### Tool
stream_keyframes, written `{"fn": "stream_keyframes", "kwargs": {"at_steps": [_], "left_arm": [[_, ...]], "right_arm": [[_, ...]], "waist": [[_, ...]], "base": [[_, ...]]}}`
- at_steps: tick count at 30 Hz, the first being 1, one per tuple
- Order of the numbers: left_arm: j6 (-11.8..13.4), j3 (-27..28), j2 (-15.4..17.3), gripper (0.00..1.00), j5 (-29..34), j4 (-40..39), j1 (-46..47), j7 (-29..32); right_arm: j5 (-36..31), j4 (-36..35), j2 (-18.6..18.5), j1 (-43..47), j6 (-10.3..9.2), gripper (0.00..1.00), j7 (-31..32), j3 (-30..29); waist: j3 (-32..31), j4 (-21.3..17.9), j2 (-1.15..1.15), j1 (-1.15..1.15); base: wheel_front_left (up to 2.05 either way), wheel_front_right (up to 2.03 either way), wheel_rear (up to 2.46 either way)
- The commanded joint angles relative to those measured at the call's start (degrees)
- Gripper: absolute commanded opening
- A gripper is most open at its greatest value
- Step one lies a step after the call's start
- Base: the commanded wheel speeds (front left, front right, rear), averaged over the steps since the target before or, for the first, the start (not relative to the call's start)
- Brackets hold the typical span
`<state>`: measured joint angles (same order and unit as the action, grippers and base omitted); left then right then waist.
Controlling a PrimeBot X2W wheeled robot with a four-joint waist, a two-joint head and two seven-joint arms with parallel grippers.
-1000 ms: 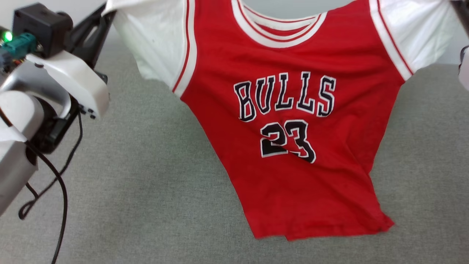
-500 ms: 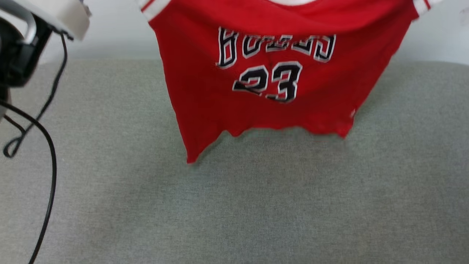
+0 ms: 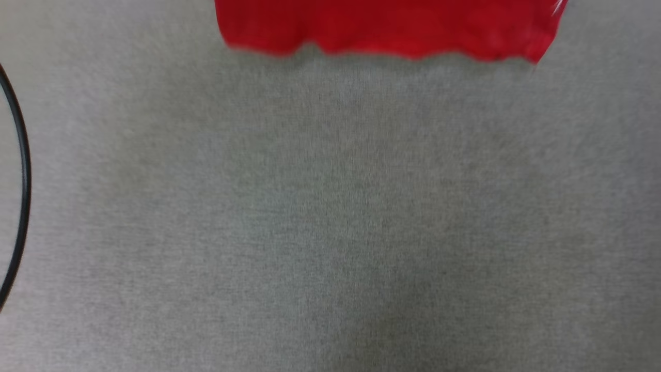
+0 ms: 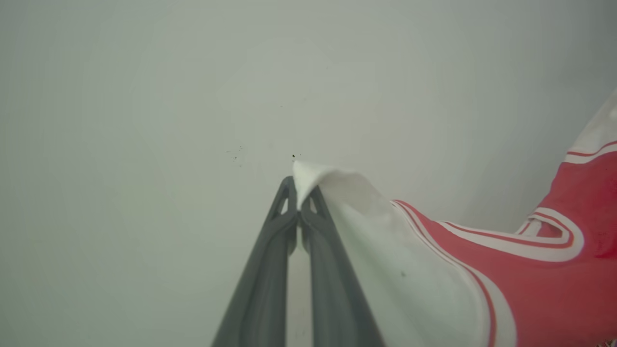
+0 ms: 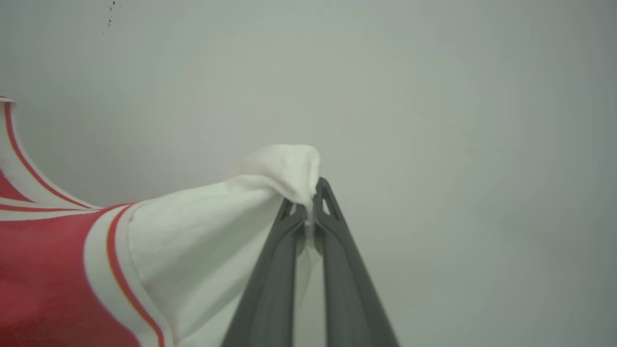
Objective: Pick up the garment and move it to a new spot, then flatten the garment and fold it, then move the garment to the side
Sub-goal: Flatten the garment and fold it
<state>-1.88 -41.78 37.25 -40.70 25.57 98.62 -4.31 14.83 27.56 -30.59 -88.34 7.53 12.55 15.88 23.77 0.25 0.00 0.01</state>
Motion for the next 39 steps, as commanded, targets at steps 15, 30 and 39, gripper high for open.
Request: {"fn": "stream_keyframes", "kwargs": {"at_steps": [15, 30, 39], "left_arm": [[-3.55, -0.45, -4.53, 0.0, 2.48, 15.22, 11.59, -6.59], [-4.3, -1.11, -3.62, 0.0, -0.78, 15.88, -9.02, -10.7], [-0.18, 3.96, -1.39, 0.0, -3.14, 4.23, -30.96, -10.99]], "right_arm": [[-5.44, 12.97, 6.01, -14.15, -0.09, 0.0, -7.41, -1.5], [0.97, 17.24, 8.43, 2.58, -0.08, 0.0, -15.37, 9.17], [10.73, 10.47, 3.58, 21.27, -0.08, 0.0, -17.47, 15.0]], "waist": [[13.16, -0.73, 0.0, -0.01], [5.88, -1.68, 0.0, -0.01], [-1.98, -0.99, 0.0, -0.01]], "base": [[0.0, 0.0, 0.0], [0.0, 0.0, 0.0], [0.0, 0.0, 0.0]]}}
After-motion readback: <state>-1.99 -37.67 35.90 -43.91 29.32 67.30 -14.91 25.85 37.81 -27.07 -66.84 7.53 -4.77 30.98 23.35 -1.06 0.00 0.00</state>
